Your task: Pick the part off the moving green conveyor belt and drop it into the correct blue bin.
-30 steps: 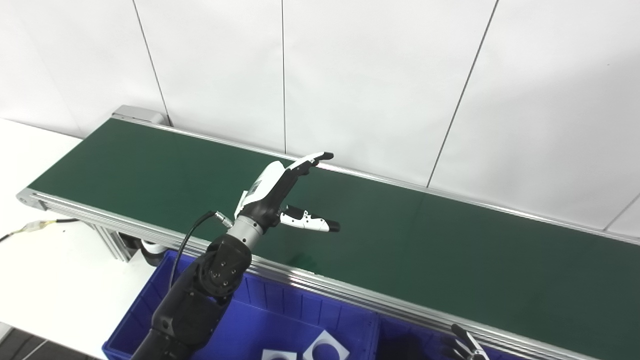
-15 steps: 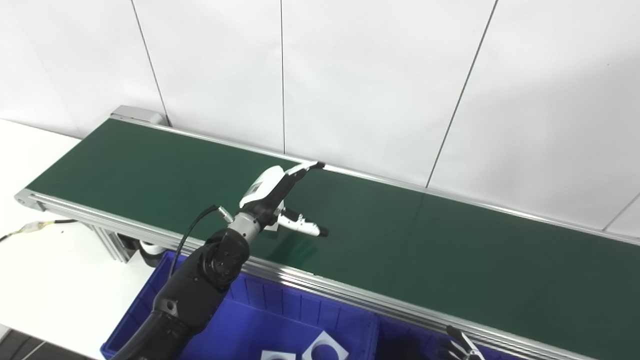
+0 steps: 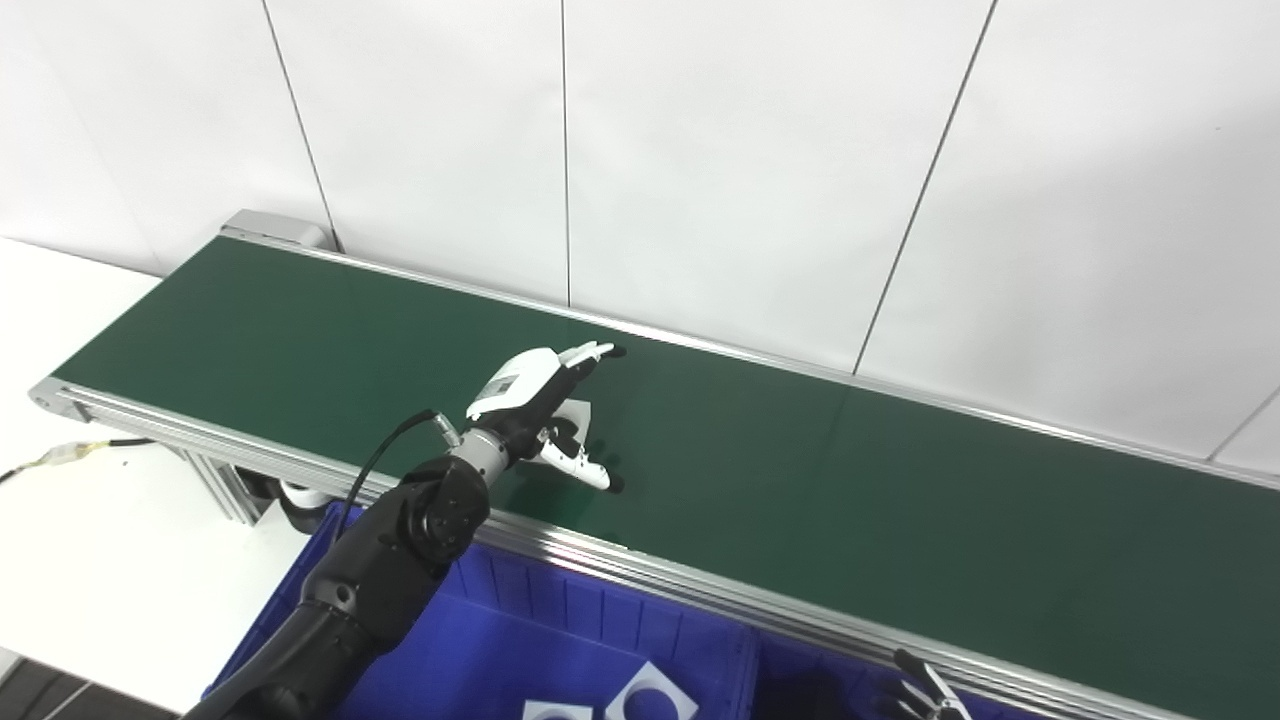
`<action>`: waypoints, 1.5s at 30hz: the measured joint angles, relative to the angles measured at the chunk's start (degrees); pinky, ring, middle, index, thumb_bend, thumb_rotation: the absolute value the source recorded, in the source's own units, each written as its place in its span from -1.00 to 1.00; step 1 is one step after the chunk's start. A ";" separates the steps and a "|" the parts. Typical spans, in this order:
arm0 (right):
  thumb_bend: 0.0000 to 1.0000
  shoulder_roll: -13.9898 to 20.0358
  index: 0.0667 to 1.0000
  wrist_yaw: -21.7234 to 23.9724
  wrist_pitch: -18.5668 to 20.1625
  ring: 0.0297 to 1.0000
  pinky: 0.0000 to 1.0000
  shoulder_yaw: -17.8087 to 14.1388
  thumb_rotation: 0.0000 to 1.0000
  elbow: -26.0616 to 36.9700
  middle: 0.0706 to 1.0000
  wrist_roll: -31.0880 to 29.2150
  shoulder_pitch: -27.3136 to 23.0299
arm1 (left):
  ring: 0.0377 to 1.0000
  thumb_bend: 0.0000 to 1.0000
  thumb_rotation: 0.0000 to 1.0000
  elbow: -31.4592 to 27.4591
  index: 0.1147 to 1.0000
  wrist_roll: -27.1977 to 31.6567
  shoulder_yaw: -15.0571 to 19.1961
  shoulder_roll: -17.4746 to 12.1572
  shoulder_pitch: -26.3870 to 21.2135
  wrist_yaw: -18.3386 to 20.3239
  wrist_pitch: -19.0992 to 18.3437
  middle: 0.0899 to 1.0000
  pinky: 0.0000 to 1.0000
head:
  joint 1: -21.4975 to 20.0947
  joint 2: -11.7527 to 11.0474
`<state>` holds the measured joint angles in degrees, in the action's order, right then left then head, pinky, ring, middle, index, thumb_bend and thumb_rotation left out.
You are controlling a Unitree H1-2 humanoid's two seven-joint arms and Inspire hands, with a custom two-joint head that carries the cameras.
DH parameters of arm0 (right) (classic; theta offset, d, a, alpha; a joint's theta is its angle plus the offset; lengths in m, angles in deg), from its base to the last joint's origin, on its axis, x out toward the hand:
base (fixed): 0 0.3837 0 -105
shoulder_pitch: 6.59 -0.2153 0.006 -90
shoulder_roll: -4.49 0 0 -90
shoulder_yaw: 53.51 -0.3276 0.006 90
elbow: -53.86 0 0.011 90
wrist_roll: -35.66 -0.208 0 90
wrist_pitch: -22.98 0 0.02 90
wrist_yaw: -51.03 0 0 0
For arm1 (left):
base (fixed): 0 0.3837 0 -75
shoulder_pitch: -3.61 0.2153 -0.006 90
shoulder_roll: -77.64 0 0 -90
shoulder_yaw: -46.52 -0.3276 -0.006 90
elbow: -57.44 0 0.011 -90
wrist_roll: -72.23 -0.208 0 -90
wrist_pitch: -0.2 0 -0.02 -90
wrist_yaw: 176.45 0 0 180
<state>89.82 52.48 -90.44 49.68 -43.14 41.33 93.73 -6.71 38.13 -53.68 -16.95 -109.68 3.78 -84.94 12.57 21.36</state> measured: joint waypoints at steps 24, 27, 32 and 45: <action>0.66 0.18 0.75 -0.70 0.00 0.50 0.41 0.10 -0.69 0.81 0.57 0.00 0.40 | 0.08 -0.12 -1.00 5.68 0.48 -5.00 -3.38 -0.38 -1.60 -4.64 -3.28 0.59 -0.11 | 0.00 0.61; 0.66 0.18 0.75 -0.72 0.00 0.50 0.41 0.10 -0.70 1.04 0.56 -0.02 0.42 | -0.04 -0.16 -1.00 5.26 0.29 -3.55 -2.49 0.15 -1.59 -4.95 -3.92 0.37 -0.24 | -0.09 0.88; 0.64 0.14 0.75 -0.76 0.00 0.50 0.39 0.08 -0.69 1.47 0.56 -0.02 0.78 | -0.16 -0.10 -1.00 5.76 0.06 -0.57 -1.92 0.85 -1.52 -4.98 -3.11 0.03 -0.32 | -0.26 1.05; 0.61 -0.04 0.78 -1.39 0.00 0.50 0.39 -0.05 -0.66 1.82 0.57 0.09 1.35 | -0.17 -0.06 -1.00 5.12 -0.14 0.26 -3.28 2.18 -1.79 -4.35 -3.70 -0.05 -0.33 | -0.35 1.23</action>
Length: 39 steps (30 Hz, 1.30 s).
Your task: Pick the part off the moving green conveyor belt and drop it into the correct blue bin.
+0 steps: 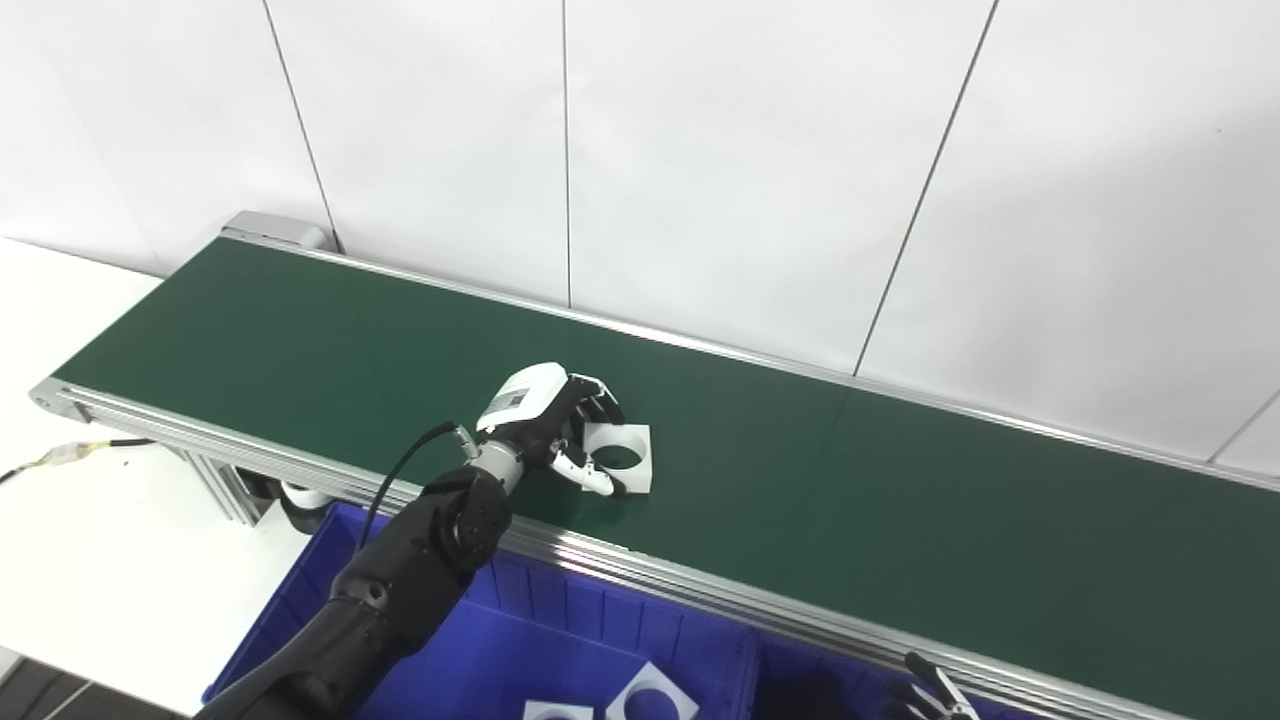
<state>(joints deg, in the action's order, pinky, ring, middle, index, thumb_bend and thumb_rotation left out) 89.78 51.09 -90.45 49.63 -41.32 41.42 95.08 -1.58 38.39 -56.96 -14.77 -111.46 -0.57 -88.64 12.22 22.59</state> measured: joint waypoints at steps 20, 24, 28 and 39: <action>0.62 0.01 0.76 -0.42 0.00 0.48 0.39 -0.19 -0.69 0.49 0.56 -0.01 0.07 | -0.37 -0.02 -1.00 -15.33 -0.09 4.99 5.51 0.43 10.59 -2.26 2.71 -0.23 -0.56 | -2.46 1.93; 0.65 -0.05 0.74 -0.41 0.00 0.47 0.37 -0.75 -0.68 0.79 0.55 0.04 0.28 | -0.21 -0.01 -1.00 -19.40 -0.15 5.44 6.03 0.46 12.63 -2.28 4.13 -0.13 -0.46 | -3.25 2.37; 0.66 -0.43 0.74 -0.31 0.00 0.49 0.39 -1.47 -0.73 1.95 0.56 0.08 0.74 | -0.22 -0.01 -1.00 -21.46 -0.16 5.42 6.71 0.55 14.72 -2.36 5.12 -0.08 -0.37 | -4.31 2.99; 0.67 -1.33 0.72 1.24 0.00 0.49 0.40 -2.02 -0.79 3.85 0.56 -0.01 0.99 | -0.16 0.00 -1.00 -26.50 -0.16 9.21 8.36 0.67 20.57 -2.23 8.38 -0.13 -0.49 | -9.14 5.62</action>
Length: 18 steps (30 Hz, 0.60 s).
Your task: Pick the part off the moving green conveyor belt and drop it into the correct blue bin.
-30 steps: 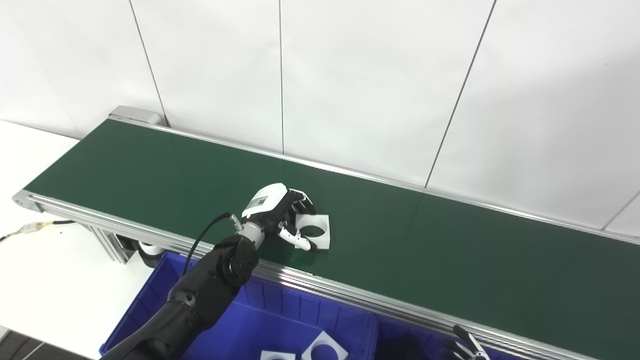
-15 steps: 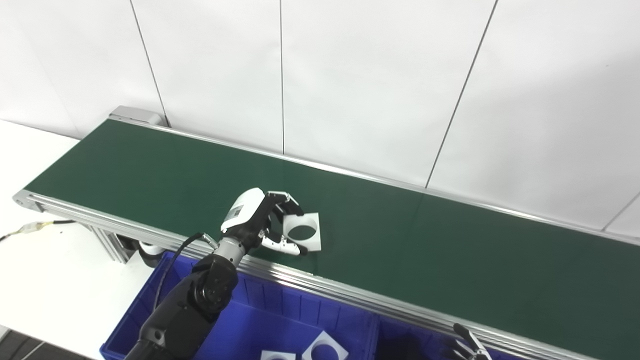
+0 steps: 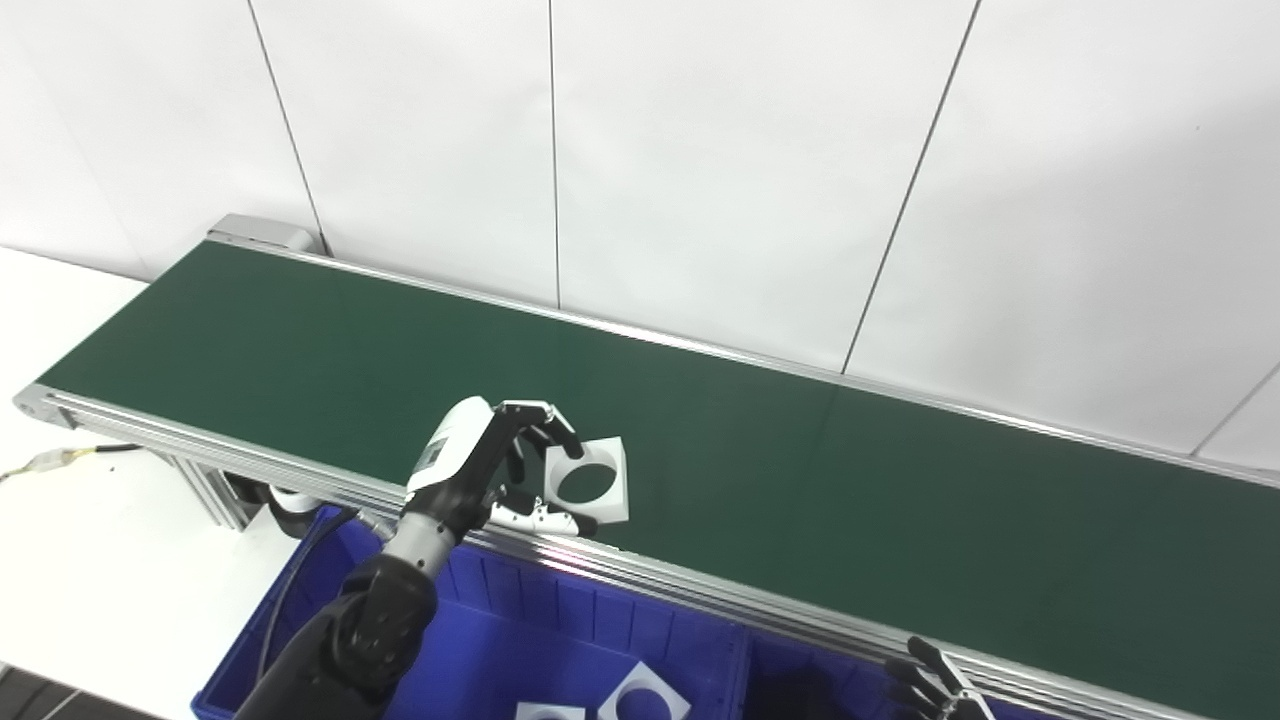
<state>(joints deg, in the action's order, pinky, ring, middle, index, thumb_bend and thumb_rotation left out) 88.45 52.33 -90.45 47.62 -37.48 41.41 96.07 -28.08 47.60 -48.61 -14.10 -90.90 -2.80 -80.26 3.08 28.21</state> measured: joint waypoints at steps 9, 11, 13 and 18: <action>0.66 -0.50 0.72 0.09 0.00 0.49 0.39 -0.55 -0.83 0.89 0.56 0.36 0.75 | -0.17 -0.03 -1.00 -0.38 -0.17 0.80 -0.06 0.37 4.15 0.29 2.49 -0.07 -0.27 | -2.02 1.23; 0.65 -0.64 0.72 0.10 0.00 0.49 0.39 -0.54 -0.80 1.23 0.56 0.72 0.74 | -0.13 -0.05 -1.00 -0.38 -0.18 0.91 -0.25 0.38 4.91 0.95 2.86 -0.07 -0.25 | -2.73 1.59; 0.65 -0.81 0.73 0.09 0.00 0.50 0.40 -0.56 -0.77 1.63 0.57 1.19 0.76 | -0.14 -0.05 -1.00 -0.17 -0.19 0.93 -0.39 0.40 5.35 1.05 3.21 -0.06 -0.29 | -3.77 2.54; 0.61 -1.52 0.76 0.09 0.01 0.53 0.45 -0.61 -0.74 2.05 0.59 1.81 1.25 | -0.20 -0.06 -1.00 0.27 -0.16 0.87 -0.90 0.71 6.35 1.47 3.73 -0.06 -0.36 | -6.42 4.57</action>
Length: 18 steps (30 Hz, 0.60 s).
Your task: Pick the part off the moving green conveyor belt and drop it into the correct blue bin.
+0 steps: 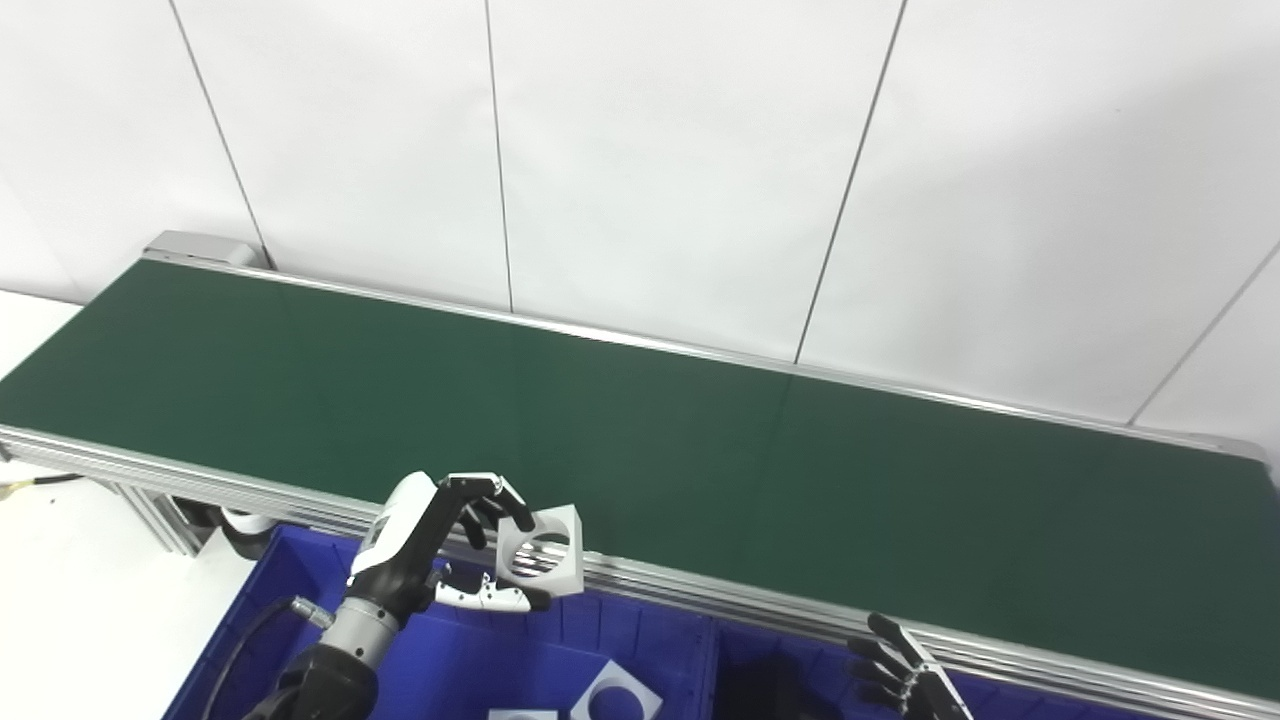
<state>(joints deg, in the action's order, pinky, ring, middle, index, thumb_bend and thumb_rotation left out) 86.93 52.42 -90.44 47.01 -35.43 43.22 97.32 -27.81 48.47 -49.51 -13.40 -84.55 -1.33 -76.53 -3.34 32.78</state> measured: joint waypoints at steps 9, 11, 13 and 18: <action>0.58 -0.50 0.79 0.00 0.00 0.58 0.51 -0.22 -0.53 -0.25 0.64 0.42 0.17 | -0.13 -0.05 -1.00 -0.53 -0.20 -0.20 -1.65 0.16 1.63 2.96 0.47 -0.08 -0.16 | -1.41 3.26; 0.56 -0.55 0.81 -0.01 0.00 0.58 0.50 -0.25 -0.48 -0.35 0.65 0.50 0.10 | -0.13 -0.05 -1.00 -1.31 -0.19 -1.01 -2.14 0.15 1.74 3.31 0.34 -0.08 -0.23 | -1.50 3.87; 0.55 -0.56 0.82 -0.03 -0.01 0.58 0.49 -0.30 -0.44 -0.48 0.65 0.83 0.05 | -0.14 -0.05 -1.00 -2.16 -0.18 -2.48 -2.67 0.14 1.69 3.69 0.31 -0.08 -0.26 | -1.59 4.84; 0.54 -0.55 0.82 -0.07 0.00 0.57 0.47 -0.59 -0.36 -0.45 0.65 2.01 -0.04 | -0.20 -0.05 -1.00 -2.71 -0.11 -4.01 -3.62 0.07 1.60 5.76 -0.90 -0.11 -0.29 | -1.32 6.86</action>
<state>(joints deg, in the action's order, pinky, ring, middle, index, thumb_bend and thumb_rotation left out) 86.38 52.35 -90.44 46.41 -35.88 45.23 97.28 -30.52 44.47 -53.13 -13.32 -82.94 4.44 -77.42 -4.66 39.64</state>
